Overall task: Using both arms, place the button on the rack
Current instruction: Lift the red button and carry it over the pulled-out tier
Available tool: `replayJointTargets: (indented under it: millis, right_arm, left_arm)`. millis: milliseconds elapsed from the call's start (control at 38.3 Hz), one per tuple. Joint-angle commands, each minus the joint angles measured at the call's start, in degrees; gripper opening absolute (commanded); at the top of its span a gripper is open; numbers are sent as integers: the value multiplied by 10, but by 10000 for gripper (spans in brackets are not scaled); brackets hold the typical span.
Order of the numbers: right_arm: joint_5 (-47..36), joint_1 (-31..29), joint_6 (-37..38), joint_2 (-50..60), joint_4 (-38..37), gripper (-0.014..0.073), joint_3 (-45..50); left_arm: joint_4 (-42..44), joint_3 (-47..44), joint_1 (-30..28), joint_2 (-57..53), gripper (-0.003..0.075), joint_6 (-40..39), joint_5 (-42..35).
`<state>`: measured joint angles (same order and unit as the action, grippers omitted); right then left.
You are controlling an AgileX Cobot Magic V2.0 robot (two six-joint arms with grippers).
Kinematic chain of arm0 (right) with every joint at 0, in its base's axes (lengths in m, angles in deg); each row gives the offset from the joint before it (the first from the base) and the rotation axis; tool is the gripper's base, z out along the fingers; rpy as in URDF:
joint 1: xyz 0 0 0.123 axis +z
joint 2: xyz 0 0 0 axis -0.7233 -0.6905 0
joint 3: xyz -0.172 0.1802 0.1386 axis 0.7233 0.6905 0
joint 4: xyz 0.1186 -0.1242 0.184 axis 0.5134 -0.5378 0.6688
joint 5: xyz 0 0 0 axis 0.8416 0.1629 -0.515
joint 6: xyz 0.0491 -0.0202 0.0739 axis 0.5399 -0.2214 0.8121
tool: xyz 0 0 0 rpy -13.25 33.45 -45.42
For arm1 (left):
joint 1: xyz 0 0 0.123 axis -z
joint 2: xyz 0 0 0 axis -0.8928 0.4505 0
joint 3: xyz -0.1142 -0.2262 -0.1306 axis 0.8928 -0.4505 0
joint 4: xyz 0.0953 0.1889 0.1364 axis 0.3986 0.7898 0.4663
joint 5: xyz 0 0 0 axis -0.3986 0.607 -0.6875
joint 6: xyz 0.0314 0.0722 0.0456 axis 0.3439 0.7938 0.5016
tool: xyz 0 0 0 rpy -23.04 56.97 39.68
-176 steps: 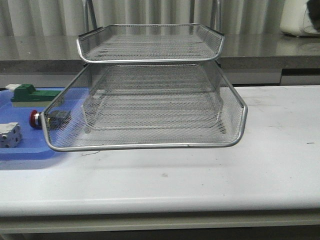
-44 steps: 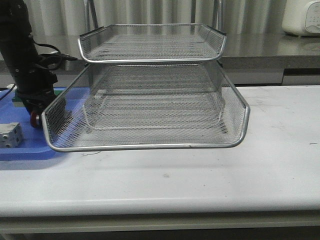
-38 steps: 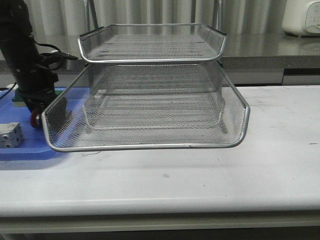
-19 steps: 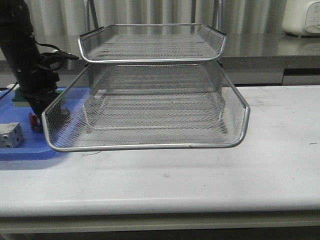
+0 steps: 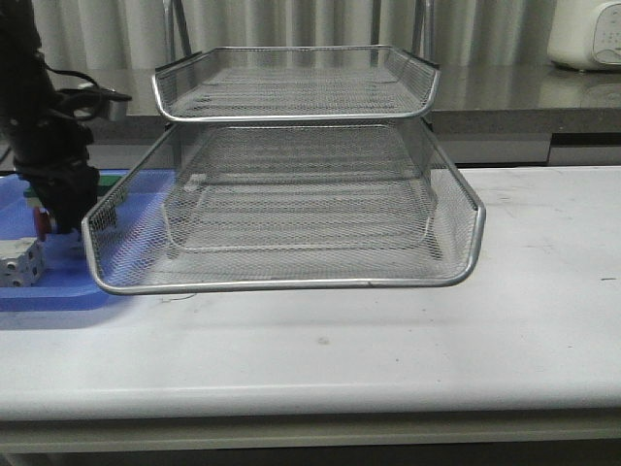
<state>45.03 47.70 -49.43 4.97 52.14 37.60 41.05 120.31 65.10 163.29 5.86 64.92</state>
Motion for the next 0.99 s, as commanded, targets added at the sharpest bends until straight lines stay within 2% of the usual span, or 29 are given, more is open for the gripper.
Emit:
replayJointTargets:
  millis: [0, 313, 548, 705, 966]
  right_arm:
    - [-46, -3, -1, -4, 3, -60, -14]
    - [-46, -3, -1, -4, 3, -60, -14]
    - [-46, -3, -1, -4, 3, -60, -14]
    - [-46, -3, -1, -4, 3, -60, -14]
    - [-46, -3, -1, -4, 3, -60, -14]
  left_arm:
    - [-14, 19, -20, -77, 209, -22, 28]
    - [-26, 19, -29, -177, 209, -53, 128]
    - [-56, 19, -16, -224, 209, -87, 128]
    - [-58, 19, 42, -258, 209, -87, 128]
    - [-58, 19, 191, -266, 209, -87, 128]
